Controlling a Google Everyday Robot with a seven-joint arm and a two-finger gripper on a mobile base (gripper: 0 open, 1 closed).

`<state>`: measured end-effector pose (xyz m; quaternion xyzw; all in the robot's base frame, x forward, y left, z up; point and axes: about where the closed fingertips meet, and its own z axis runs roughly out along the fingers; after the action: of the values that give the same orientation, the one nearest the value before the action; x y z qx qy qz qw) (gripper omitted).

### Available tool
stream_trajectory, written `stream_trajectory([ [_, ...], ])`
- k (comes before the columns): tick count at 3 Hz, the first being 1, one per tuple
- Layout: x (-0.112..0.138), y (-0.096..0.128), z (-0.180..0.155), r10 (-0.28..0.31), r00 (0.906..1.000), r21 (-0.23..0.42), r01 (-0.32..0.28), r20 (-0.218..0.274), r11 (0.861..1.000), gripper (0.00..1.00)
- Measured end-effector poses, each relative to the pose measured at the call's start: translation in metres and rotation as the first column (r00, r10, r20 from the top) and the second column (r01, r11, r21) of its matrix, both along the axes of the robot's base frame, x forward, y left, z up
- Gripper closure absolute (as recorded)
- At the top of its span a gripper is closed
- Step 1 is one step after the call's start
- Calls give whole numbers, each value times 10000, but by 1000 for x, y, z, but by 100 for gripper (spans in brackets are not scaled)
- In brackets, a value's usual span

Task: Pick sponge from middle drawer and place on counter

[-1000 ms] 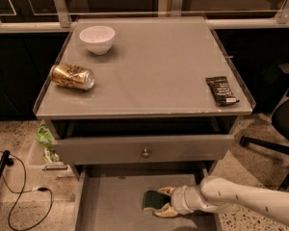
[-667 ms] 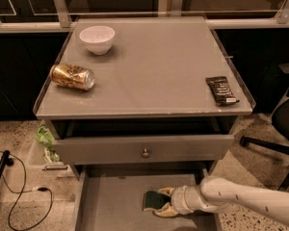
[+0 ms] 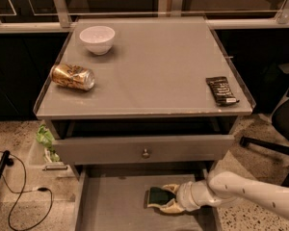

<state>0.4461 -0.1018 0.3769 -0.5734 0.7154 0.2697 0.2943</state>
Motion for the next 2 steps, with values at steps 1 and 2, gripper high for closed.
stream_trajectory([
  [1,-4,-19,41,272,9992,338,-262,-286,9991,100],
  [2,-7,-36,81,562,9979,604,-542,-323,9967,100],
])
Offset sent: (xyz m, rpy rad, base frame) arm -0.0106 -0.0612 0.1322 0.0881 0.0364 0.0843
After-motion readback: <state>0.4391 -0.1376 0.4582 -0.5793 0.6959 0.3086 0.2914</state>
